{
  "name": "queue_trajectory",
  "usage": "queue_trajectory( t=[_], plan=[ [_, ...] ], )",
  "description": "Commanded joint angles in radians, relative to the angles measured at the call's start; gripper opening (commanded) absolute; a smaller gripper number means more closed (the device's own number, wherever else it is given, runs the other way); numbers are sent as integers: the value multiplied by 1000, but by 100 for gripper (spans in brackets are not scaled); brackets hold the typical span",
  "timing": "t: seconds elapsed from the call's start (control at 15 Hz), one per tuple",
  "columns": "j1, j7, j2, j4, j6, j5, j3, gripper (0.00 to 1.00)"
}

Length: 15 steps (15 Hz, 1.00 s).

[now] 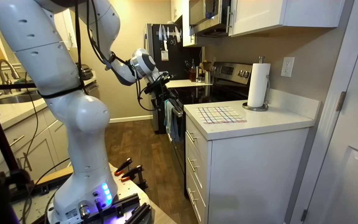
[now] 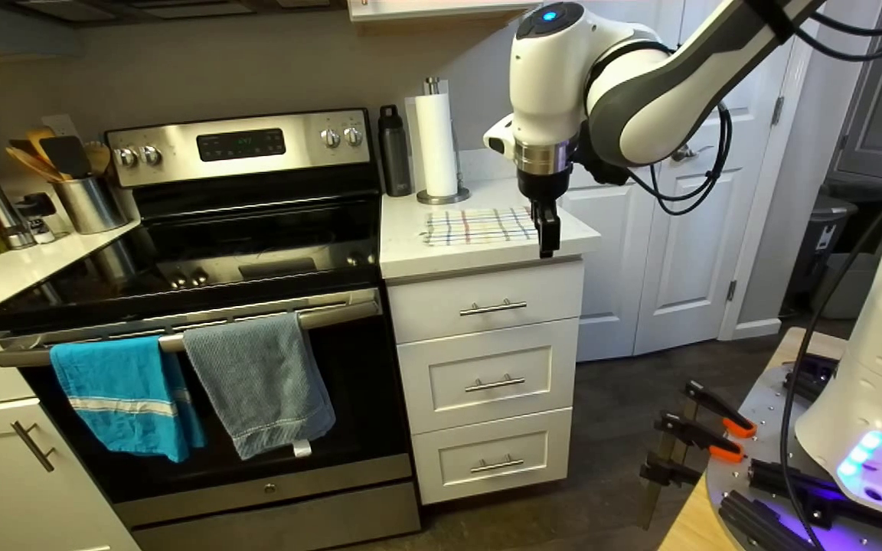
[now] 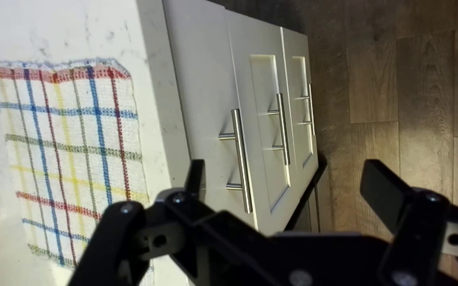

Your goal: Pull open in the top drawer of the white chest of drawers

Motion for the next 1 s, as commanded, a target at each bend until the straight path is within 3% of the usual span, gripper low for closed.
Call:
queue_trajectory(
  t=[0.0, 0.33, 0.93],
  plan=[
    [6, 89, 73, 83, -117, -183, 76, 100],
    [81, 174, 239, 200, -263, -452, 121, 100],
    [120, 228, 464, 324, -176, -708, 39, 100]
  ],
)
